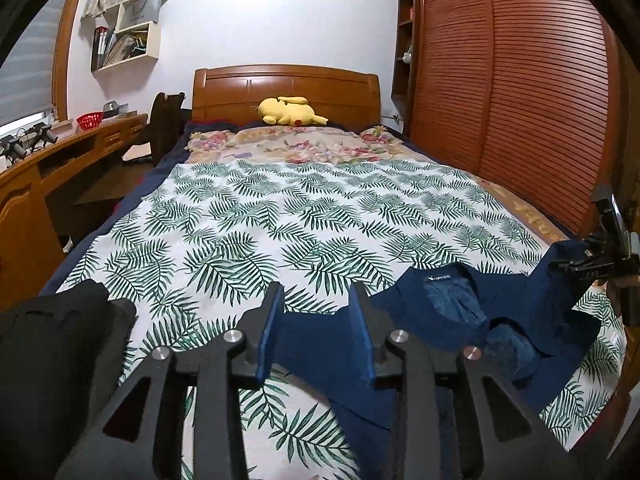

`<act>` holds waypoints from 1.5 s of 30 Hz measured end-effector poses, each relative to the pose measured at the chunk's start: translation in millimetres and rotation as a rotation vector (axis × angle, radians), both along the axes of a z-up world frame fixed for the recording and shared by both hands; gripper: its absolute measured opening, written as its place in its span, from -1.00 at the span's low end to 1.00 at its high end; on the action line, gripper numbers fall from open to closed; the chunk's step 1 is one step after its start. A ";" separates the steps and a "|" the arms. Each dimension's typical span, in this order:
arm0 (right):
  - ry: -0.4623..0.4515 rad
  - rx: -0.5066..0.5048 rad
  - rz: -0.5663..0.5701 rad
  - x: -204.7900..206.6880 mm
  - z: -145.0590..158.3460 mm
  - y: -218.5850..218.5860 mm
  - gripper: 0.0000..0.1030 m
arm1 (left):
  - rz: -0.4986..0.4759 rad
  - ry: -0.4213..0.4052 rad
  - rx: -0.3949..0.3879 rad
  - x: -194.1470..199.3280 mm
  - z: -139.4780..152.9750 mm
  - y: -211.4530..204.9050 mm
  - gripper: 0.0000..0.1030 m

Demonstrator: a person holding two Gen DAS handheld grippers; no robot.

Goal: Fold large clothes

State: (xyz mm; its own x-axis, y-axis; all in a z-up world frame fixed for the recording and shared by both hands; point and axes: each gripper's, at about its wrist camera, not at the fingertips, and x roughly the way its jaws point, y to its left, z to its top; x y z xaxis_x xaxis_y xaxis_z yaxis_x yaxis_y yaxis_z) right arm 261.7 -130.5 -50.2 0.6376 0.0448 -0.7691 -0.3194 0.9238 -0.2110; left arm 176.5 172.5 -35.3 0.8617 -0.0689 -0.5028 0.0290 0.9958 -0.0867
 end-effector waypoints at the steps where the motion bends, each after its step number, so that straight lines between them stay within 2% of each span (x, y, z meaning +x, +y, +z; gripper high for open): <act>1: 0.004 -0.009 -0.010 -0.8 -3.6 -4.1 0.48 | -0.001 0.005 -0.002 0.7 -1.5 0.6 -0.36; 6: -0.036 -0.021 -0.062 -14.7 -2.8 -26.8 0.50 | -0.003 0.024 0.000 3.4 -10.4 0.3 -0.35; 11: -0.088 0.023 0.037 -30.2 13.7 -5.0 0.50 | -0.002 0.047 0.016 8.1 -19.0 -2.7 -0.34; 15: -0.064 0.084 0.171 -32.4 11.7 40.6 0.50 | -0.004 0.061 0.032 9.3 -26.1 -3.2 -0.34; 24: 0.050 0.141 0.499 -45.1 -30.3 180.0 0.50 | 0.005 0.094 0.065 1.0 -42.7 6.9 -0.33; 28: 0.081 0.158 0.596 -55.0 -37.2 217.2 0.50 | 0.014 0.107 0.055 -6.3 -49.6 18.5 -0.33; 32: 0.106 0.119 0.680 -64.7 -43.6 246.1 0.50 | 0.023 0.111 0.026 -12.7 -53.3 31.6 -0.33; 41: 0.207 0.046 0.716 -63.9 -60.5 253.2 0.50 | 0.026 0.105 0.015 -17.6 -53.1 39.6 -0.32; 45: 0.213 0.042 0.727 -69.7 -58.2 249.4 0.50 | 0.021 0.104 0.015 -17.3 -52.8 38.6 -0.32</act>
State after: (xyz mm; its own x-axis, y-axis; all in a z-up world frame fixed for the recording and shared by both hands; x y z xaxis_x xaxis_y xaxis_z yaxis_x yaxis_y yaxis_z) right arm 192.0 118.9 -108.4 0.2743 0.4291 -0.8606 -0.8808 0.4712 -0.0458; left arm 159.2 211.2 -88.0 0.8057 -0.0431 -0.5908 -0.0001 0.9973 -0.0730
